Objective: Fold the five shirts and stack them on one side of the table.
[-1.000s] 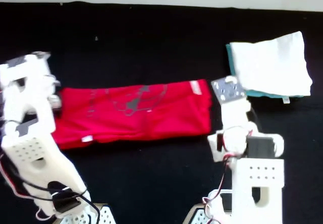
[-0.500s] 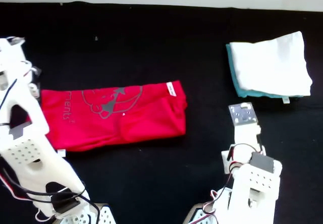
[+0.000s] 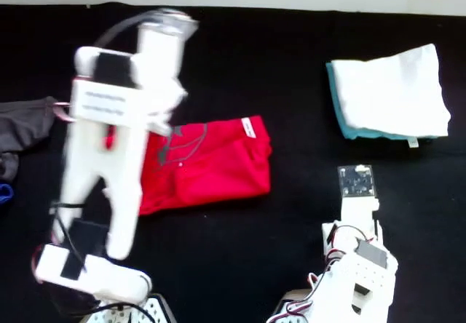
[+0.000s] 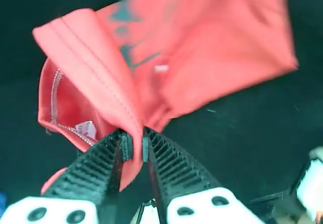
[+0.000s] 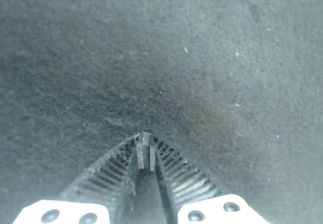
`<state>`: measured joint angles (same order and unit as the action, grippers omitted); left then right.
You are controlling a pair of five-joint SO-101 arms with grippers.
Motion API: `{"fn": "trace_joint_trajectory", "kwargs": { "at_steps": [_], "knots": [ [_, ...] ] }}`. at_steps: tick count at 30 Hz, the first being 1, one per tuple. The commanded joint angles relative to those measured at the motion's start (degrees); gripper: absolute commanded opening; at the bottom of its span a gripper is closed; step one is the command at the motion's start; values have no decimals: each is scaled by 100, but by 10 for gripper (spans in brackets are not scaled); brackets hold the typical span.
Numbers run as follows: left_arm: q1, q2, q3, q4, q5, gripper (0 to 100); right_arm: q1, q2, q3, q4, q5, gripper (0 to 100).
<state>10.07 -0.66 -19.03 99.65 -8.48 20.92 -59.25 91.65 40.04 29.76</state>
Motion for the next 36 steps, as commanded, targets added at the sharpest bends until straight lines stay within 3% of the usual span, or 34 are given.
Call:
{"fn": "trace_joint_trajectory", "kwargs": {
  "at_steps": [1, 12, 17, 21, 26, 31, 36],
  "knots": [
    [1015, -233, 13, -422, 35, 10, 189, 57, 163, -207, 53, 5],
    [1613, 1912, -31, -2031, 35, 10, 189, 57, 180, -207, 44, 5],
    [1771, 2624, -1007, -2075, 35, 10, 189, 57, 180, -215, 44, 5],
    [1824, 3073, -1771, -1837, 35, 17, 189, 57, 180, -215, 44, 5],
    [1763, 3301, -2835, -1029, 123, 151, 189, 57, 180, -215, 44, 5],
    [1675, 3292, -4057, 88, 457, 153, 180, 57, 180, -215, 44, 5],
    [822, 3371, -4154, 176, 466, 123, 180, 57, 180, -215, 44, 5]
  ]
}}
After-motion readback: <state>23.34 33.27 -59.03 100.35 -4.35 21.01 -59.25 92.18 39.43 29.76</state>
